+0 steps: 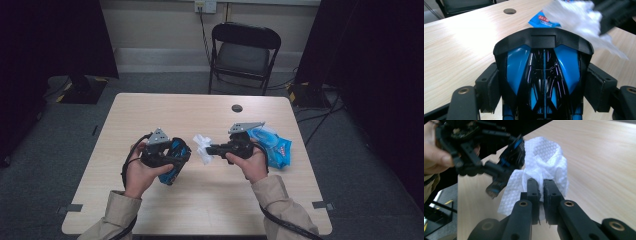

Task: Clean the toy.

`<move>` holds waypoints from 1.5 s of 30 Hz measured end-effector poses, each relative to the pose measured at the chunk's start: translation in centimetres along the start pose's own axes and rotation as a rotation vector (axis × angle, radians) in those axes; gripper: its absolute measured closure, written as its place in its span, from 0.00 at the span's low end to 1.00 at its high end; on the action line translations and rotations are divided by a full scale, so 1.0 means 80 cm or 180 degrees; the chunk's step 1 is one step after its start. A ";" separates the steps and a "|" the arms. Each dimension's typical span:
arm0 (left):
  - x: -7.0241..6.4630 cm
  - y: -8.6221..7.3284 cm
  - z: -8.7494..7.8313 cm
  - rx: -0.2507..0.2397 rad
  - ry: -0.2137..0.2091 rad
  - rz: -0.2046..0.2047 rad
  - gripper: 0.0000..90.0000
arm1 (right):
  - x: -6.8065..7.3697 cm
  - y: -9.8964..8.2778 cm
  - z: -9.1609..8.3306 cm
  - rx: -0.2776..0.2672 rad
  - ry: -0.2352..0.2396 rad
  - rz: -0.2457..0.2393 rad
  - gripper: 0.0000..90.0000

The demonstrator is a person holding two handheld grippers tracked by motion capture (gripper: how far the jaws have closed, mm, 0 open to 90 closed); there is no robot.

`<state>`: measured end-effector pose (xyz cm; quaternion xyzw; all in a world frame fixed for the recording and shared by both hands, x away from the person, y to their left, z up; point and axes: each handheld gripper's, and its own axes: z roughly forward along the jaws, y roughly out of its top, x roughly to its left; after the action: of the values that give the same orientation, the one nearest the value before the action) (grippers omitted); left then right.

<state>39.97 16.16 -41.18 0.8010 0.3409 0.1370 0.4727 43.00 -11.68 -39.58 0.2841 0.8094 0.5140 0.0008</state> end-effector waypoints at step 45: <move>-0.020 0.006 0.009 0.0019 -0.0190 0.0125 0.28 | 0.006 0.031 0.033 0.0081 0.0056 -0.0095 0.94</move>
<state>39.38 14.42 -41.00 0.8127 0.3112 0.1212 0.4775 44.51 -8.47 -38.60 0.2675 0.8199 0.5062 -0.0023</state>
